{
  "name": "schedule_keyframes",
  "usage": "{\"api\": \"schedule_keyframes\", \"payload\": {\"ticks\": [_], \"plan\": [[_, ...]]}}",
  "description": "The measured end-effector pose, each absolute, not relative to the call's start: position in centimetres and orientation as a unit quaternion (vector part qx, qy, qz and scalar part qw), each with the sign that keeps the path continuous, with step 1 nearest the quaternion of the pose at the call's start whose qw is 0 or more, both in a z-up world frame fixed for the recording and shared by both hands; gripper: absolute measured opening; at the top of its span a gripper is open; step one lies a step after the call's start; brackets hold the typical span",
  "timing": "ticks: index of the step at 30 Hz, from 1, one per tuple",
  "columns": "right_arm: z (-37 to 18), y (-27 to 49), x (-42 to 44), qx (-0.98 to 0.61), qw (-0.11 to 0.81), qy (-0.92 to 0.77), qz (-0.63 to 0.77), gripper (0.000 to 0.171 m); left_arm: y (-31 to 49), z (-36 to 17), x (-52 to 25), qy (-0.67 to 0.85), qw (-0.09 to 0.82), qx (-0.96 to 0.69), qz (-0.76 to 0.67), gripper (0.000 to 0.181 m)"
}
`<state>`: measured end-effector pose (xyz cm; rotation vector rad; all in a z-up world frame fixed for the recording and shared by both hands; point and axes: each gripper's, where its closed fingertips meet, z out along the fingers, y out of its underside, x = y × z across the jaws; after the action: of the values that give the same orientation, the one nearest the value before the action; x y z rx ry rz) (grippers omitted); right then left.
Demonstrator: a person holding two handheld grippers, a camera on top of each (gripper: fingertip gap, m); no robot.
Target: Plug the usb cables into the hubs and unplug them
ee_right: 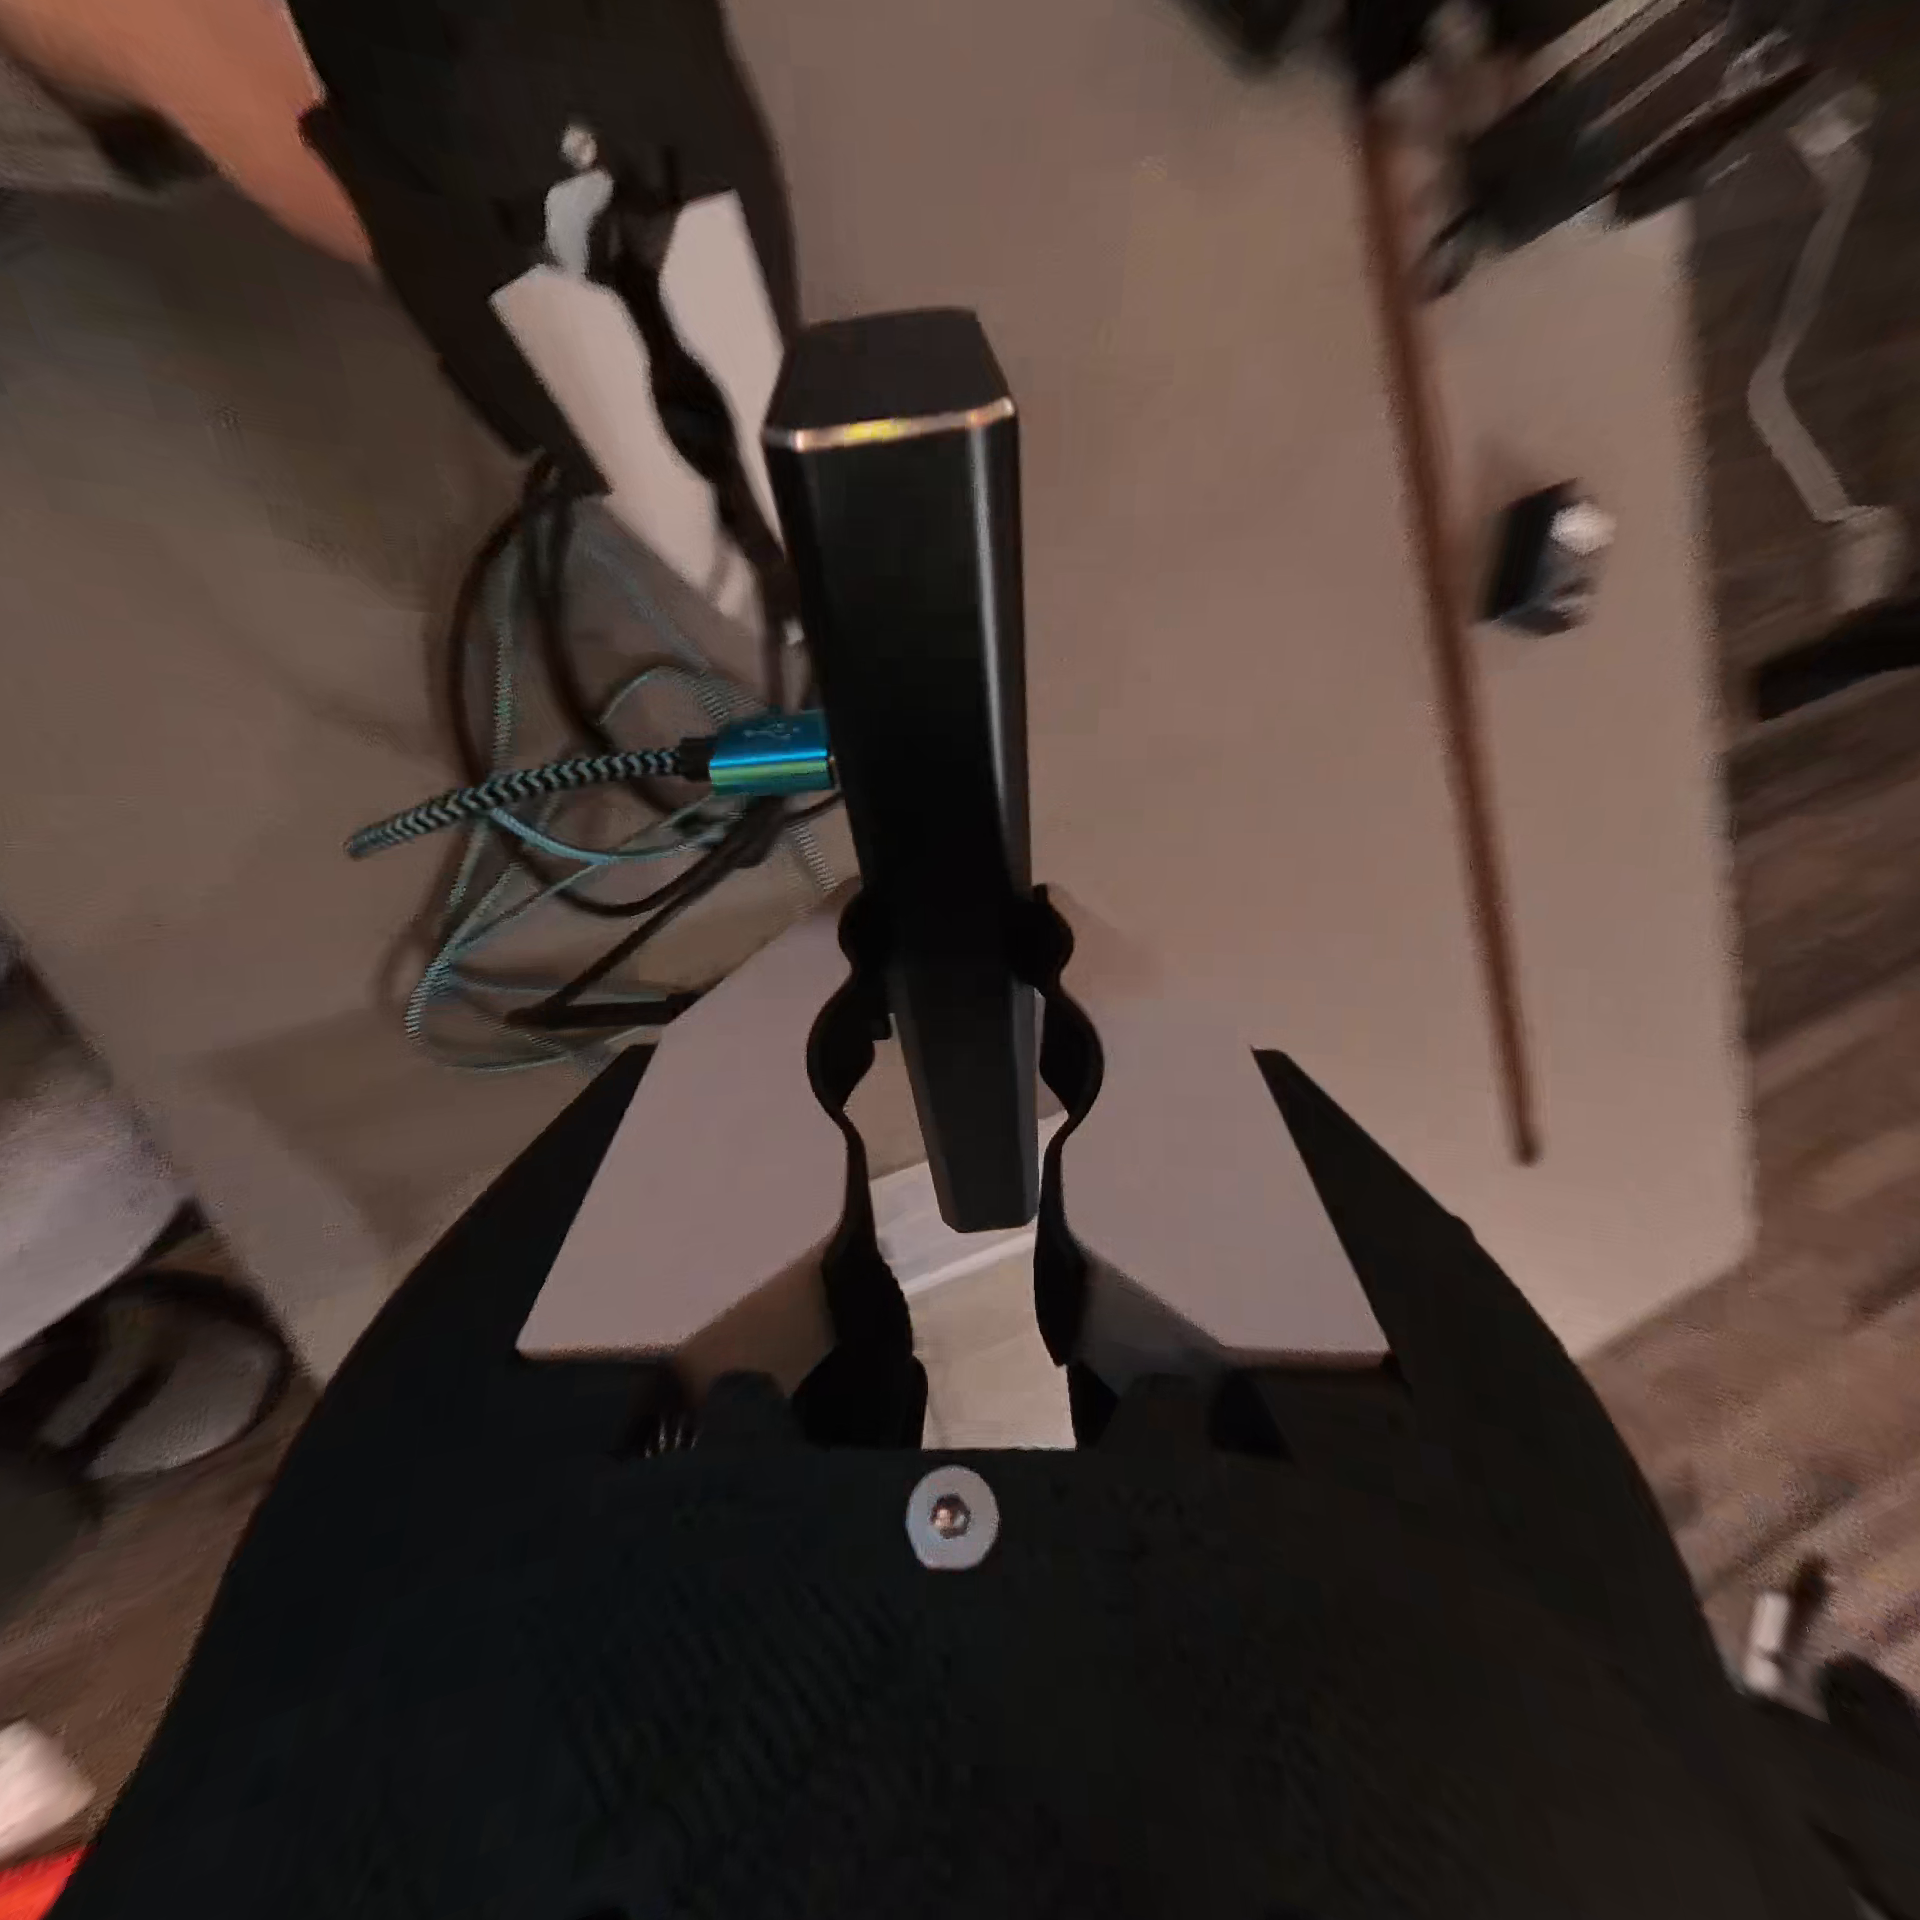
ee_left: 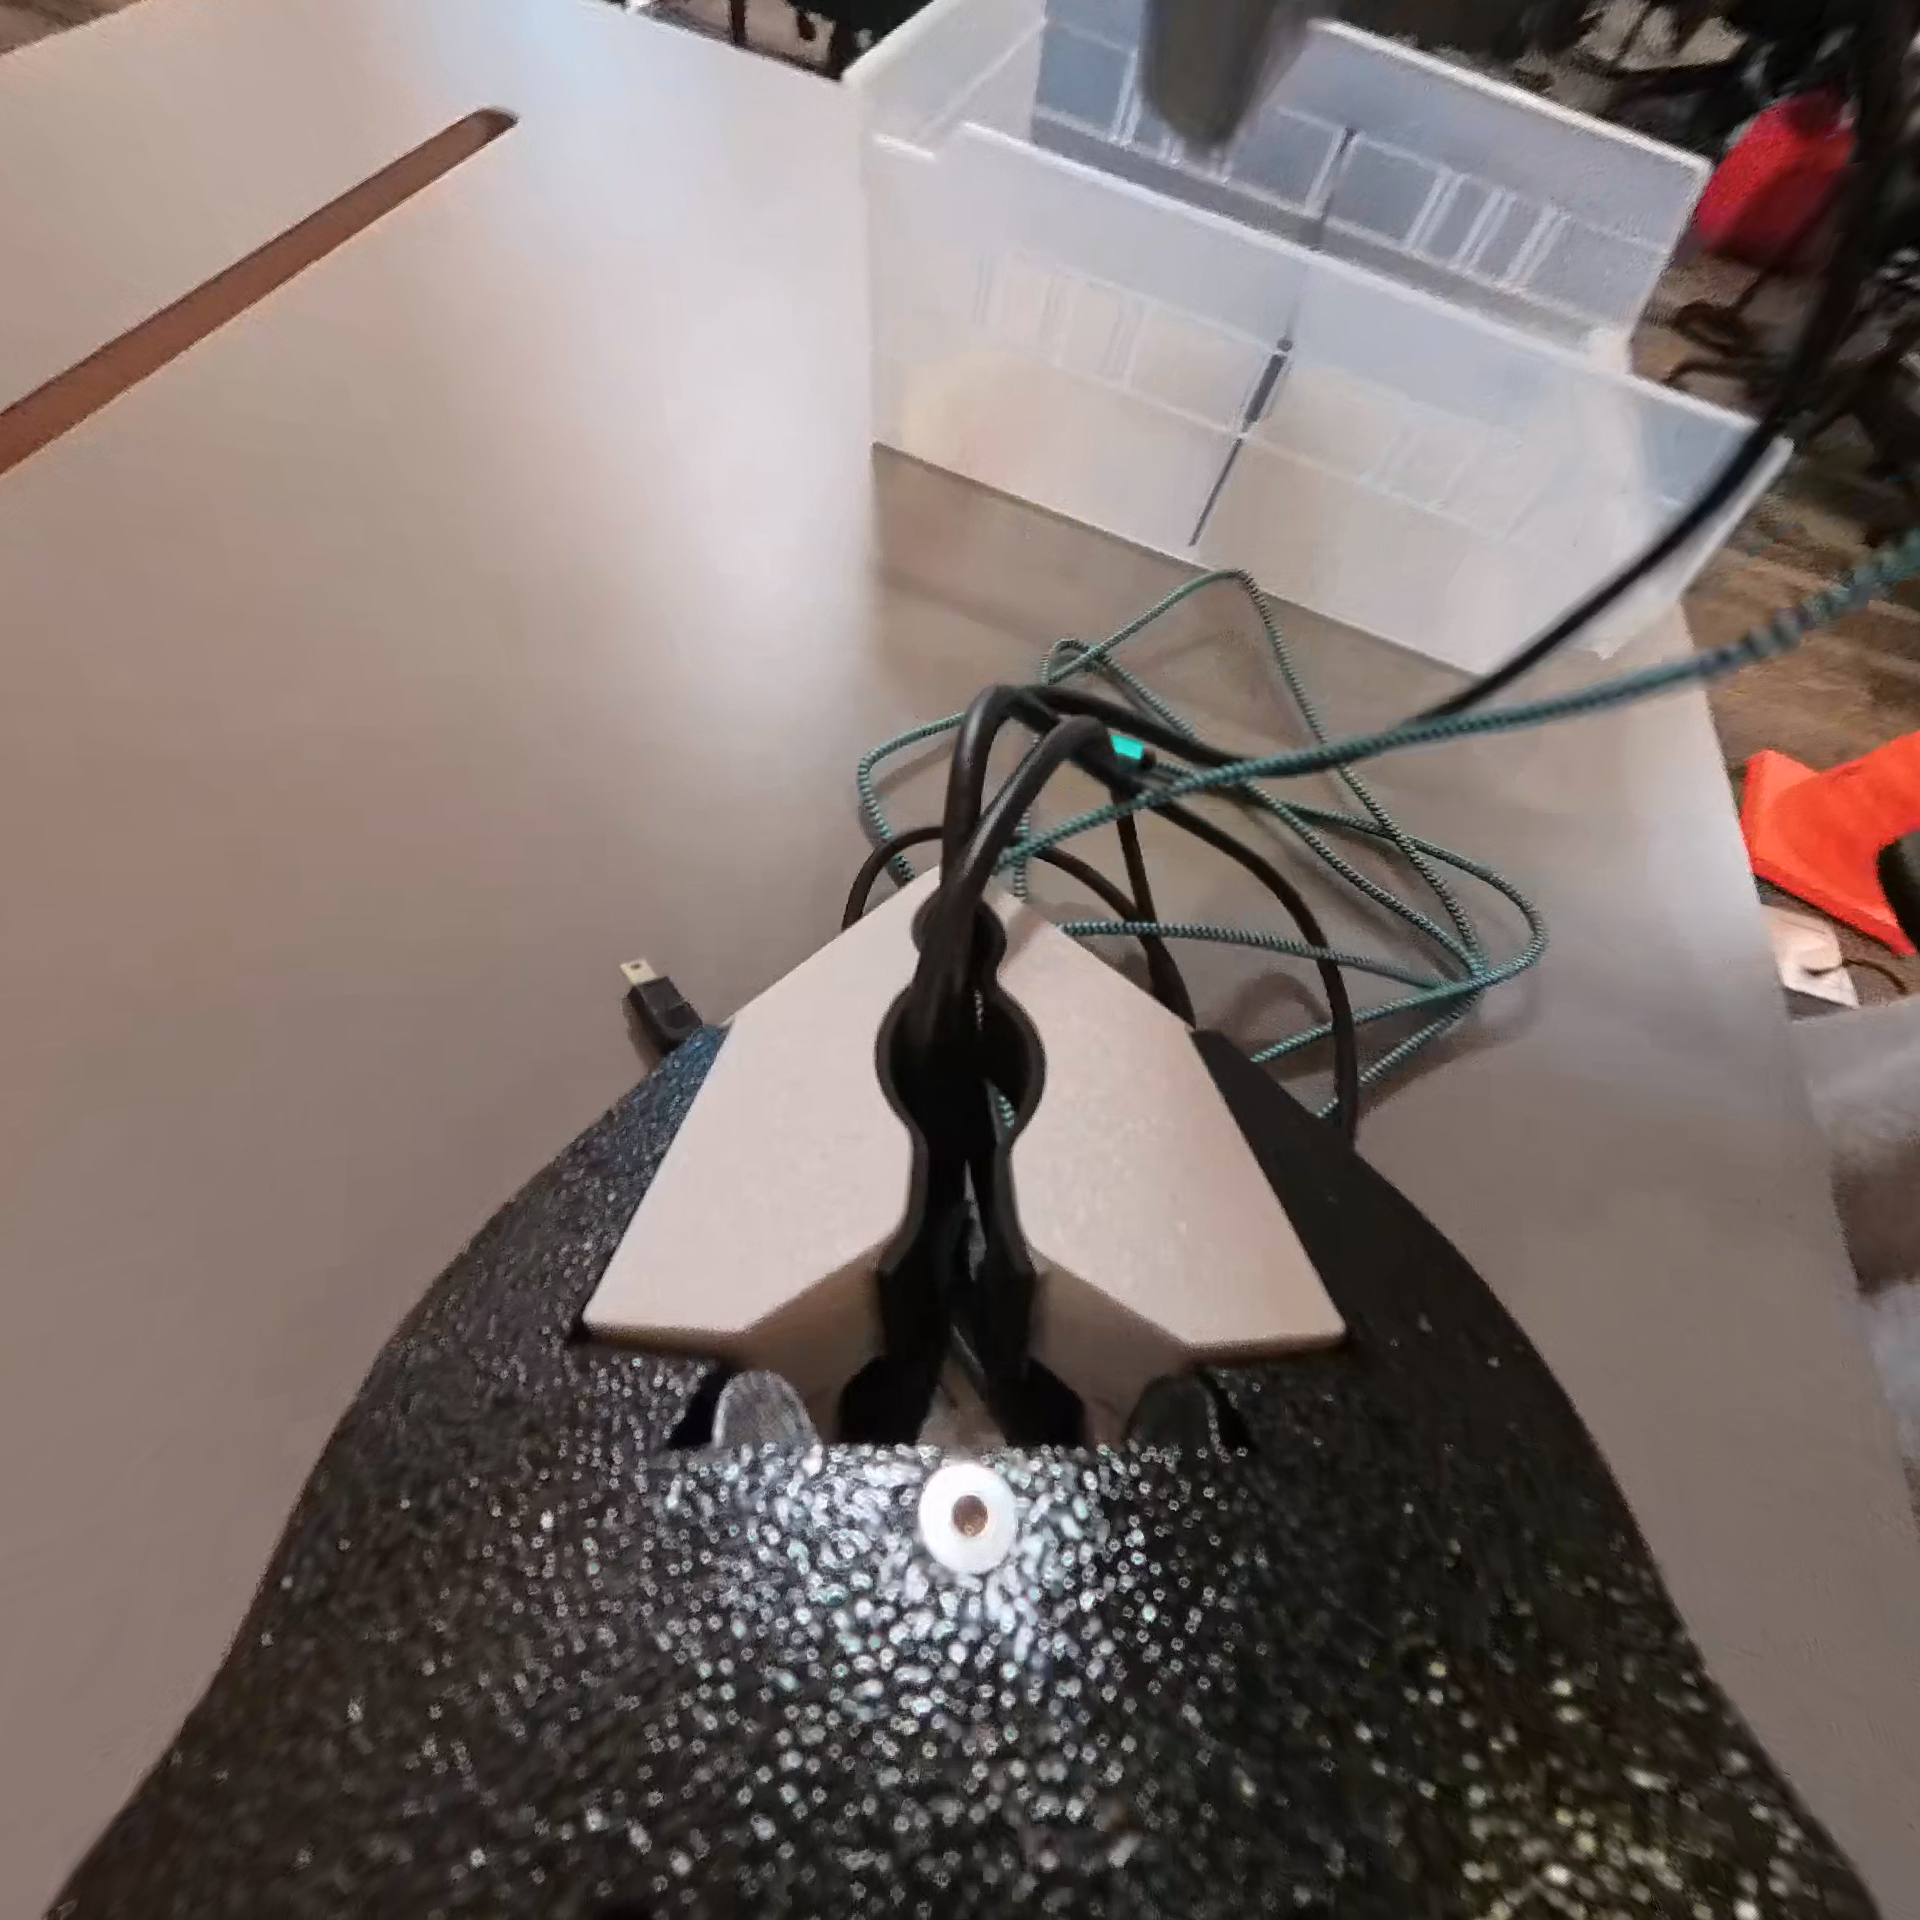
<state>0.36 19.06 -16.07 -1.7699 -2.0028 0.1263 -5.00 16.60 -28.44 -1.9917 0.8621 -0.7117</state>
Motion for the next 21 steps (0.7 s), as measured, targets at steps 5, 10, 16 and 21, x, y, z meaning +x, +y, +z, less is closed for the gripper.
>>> {"api": "schedule_keyframes", "payload": {"ticks": [5,10,16,21], "plan": [[-23.0,17.6,1.3,-0.702,0.132,-0.698,0.058,0.026,16.6,-29.6,-4.7,0.315,0.394,-0.823,-0.262,0.000],[-27.8,18.4,2.4,-0.740,0.093,-0.666,0.021,0.026,15.3,-29.4,-5.8,0.274,0.394,-0.834,-0.272,0.017],[-31.0,18.7,3.0,-0.748,0.043,-0.662,0.007,0.026,11.4,-30.7,-7.7,0.349,0.397,-0.828,-0.188,0.108],[-31.8,18.9,2.5,-0.743,0.036,-0.668,0.009,0.028,9.4,-33.9,-8.3,0.499,0.371,-0.783,-0.029,0.118]]}}
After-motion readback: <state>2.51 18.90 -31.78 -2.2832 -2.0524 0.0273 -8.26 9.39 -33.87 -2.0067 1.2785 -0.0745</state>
